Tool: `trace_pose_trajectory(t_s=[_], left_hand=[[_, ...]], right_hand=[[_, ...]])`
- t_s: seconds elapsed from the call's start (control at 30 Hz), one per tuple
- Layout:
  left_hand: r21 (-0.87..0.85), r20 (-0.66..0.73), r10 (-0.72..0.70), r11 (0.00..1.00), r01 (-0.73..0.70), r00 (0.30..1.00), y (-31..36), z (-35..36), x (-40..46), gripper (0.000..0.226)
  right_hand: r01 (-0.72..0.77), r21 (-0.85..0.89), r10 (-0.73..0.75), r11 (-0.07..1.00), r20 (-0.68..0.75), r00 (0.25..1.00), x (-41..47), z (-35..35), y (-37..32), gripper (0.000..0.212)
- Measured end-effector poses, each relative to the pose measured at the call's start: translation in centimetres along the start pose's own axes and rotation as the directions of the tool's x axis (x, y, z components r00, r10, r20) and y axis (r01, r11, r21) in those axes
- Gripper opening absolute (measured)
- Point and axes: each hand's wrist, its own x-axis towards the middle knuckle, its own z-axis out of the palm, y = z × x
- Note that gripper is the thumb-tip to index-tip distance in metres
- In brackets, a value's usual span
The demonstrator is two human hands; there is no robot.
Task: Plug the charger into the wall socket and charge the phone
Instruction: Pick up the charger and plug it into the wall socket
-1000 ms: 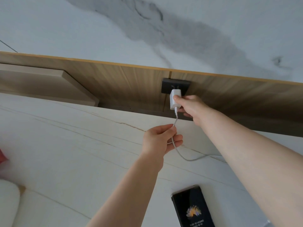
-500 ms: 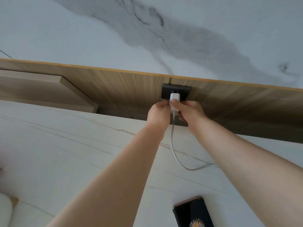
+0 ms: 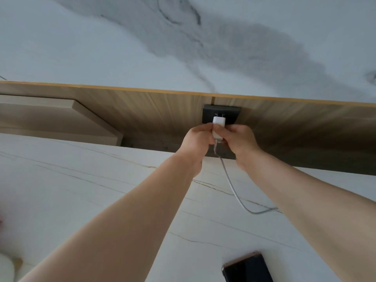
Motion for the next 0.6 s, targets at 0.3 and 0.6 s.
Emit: trace_pose_trajectory(t_s=[0.3,0.6], left_hand=[[0.035,0.008,-0.021,0.999,0.020,1.000,0.5,0.1,0.7,0.033],[0.127,0.107,-0.018,0.992,0.004,0.994,0.5,-0.3,1.9,0.044]], right_hand=[[0.041,-0.006,-0.042,0.999,-0.030,0.999,0.0,0.2,0.3,0.020],[0.059,0.073,-0.063,0.996,0.064,0.996,-0.1,-0.9,0.3,0.014]])
